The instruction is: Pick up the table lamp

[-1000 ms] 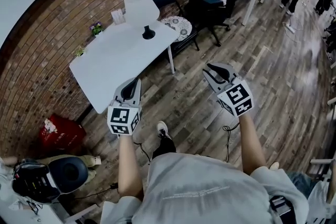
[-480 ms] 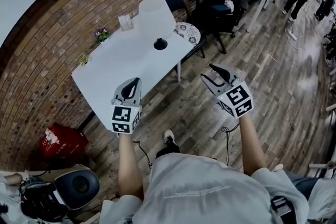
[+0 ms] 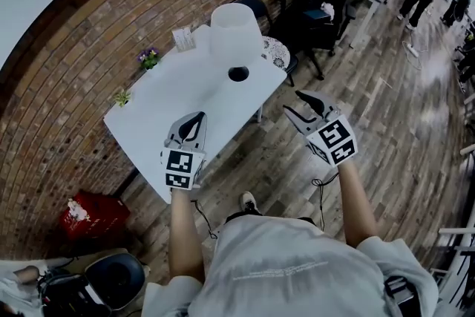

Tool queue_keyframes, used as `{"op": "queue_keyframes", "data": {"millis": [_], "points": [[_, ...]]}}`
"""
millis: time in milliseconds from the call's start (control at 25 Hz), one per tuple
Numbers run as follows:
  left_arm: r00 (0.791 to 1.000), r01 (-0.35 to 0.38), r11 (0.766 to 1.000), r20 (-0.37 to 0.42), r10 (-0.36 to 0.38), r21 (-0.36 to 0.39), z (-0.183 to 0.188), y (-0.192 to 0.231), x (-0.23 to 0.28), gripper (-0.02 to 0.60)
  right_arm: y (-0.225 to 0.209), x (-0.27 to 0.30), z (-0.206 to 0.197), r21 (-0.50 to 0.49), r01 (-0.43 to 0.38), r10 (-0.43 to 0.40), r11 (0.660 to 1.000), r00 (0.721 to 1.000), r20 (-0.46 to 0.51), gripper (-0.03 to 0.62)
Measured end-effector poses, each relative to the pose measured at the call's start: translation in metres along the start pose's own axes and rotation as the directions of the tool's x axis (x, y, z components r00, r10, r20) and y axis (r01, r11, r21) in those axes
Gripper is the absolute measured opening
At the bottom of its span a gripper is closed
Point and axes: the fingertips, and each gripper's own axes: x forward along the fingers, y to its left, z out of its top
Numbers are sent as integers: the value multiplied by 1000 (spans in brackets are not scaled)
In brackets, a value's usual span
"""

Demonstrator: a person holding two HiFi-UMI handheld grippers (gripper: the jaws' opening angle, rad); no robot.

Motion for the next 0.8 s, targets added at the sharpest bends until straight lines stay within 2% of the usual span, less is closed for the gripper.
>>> {"op": "queue_keyframes", "data": {"millis": [120,320,520,800], "points": [[1000,28,1000,2,-28,-10,-9,17,6,12,1,17,3,0,6,-6,1000,1000,-14,193],[999,30,999,-10,-30,-30,-25,38,14,12,3,38,6,24,5,-4,1000,1000,-28,193],[999,47,992,1,-47,-119,-38,41,23,13,-3,60,1,72,2,1,997,999,-38,192],[999,32,981,-24,-37,-190,-62,45,32,14,-7,98,-13,161,-43,49,986,998,-29,195]]}}
